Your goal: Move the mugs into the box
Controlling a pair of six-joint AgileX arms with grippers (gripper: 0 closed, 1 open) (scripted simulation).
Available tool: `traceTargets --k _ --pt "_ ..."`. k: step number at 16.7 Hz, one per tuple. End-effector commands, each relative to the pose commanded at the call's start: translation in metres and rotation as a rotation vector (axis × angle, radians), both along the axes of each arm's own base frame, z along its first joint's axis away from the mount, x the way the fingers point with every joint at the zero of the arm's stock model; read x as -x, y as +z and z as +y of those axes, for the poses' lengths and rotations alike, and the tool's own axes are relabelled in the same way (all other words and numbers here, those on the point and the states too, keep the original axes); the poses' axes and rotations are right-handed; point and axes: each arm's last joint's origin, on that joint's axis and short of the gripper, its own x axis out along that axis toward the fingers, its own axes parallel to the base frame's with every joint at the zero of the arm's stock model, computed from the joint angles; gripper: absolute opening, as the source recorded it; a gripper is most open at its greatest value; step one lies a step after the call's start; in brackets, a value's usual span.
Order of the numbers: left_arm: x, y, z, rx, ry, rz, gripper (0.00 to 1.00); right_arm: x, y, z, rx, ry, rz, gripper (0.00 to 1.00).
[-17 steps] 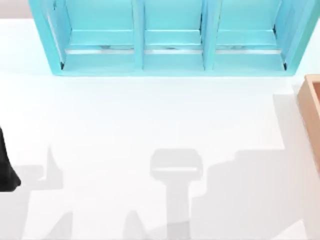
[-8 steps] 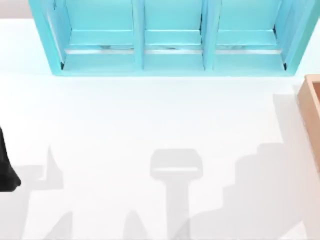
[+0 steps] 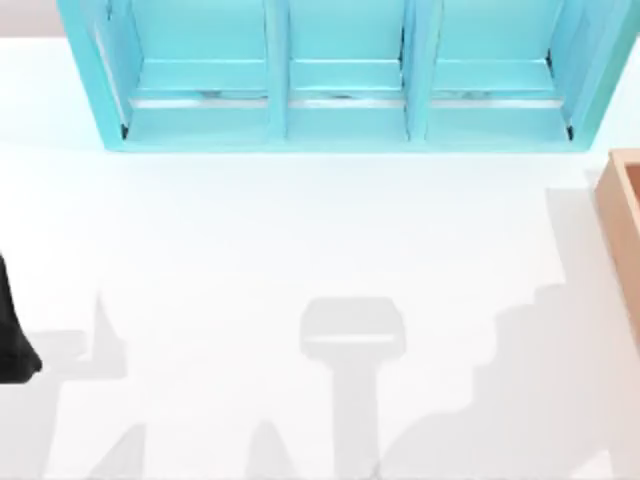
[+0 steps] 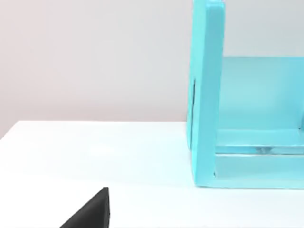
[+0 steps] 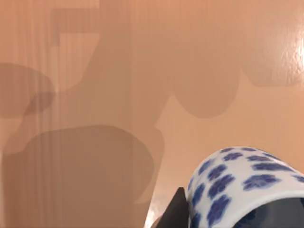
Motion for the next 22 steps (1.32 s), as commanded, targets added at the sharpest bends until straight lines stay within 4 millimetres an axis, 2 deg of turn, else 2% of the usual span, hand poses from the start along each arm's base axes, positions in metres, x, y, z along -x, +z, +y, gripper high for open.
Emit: traceTargets --k 11,22 --pt "0.0 0.0 0.0 0.0 0.0 0.0 1.0 0.0 0.0 0.0 0.0 0.0 0.0 0.98" --pt "0.0 0.0 0.0 0.0 0.0 0.0 1.0 -0.0008 0.0039 -0.0015 0.001 -0.002 -0.001 1.0"
